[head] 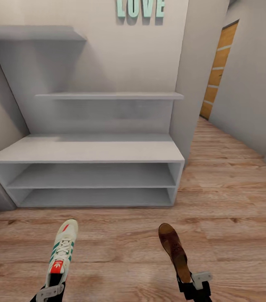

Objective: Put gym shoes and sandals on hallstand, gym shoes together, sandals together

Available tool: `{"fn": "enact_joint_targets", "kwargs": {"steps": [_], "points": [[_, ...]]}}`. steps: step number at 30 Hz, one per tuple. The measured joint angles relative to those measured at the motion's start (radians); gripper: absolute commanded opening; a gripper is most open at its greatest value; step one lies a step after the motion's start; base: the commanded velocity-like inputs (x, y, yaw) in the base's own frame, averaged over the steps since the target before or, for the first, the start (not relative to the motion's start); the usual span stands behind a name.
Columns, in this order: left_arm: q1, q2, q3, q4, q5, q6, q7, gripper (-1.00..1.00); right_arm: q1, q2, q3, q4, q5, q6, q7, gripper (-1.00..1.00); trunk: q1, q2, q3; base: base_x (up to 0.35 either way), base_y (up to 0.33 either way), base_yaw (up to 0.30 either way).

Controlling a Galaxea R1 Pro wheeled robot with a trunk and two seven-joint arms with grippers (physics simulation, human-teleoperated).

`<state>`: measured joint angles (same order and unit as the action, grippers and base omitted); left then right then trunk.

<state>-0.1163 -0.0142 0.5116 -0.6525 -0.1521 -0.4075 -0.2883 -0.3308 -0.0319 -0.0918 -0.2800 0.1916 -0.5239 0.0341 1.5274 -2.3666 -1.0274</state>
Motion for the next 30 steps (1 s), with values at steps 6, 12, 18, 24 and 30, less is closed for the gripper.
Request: {"fn": "enact_joint_targets", "kwargs": {"steps": [6,12,18,24,30], "points": [[-0.126,-0.004,0.0,0.005,-0.065,0.253,0.002,-1.0,-0.001,-0.172,-0.212,-0.039,-0.018,0.051,0.002,-1.0,0.0,0.0,0.0,0.0,0.0,0.0],[-0.287,-0.012,-0.001,0.009,-0.114,0.447,0.001,-1.0,-0.001,-0.24,-0.374,-0.112,-0.014,0.217,0.006,-1.0,0.0,0.0,0.0,0.0,0.0,0.0],[-0.455,-0.025,-0.043,0.019,-0.134,0.665,0.002,-1.0,-0.001,-0.265,-0.453,-0.153,-0.011,0.321,0.008,-1.0,0.0,0.0,0.0,0.0,0.0,0.0],[-0.58,-0.036,-0.174,0.021,-0.136,0.863,0.009,-1.0,0.0,-0.301,-0.527,-0.158,-0.011,0.337,0.007,-1.0,0.0,0.0,0.0,0.0,0.0,0.0],[-0.724,-0.04,-0.22,0.065,-0.13,1.054,0.005,-1.0,0.0,-0.321,-0.632,-0.16,-0.01,0.342,0.008,-1.0,0.0,0.0,0.0,0.0,0.0,0.0]]}}
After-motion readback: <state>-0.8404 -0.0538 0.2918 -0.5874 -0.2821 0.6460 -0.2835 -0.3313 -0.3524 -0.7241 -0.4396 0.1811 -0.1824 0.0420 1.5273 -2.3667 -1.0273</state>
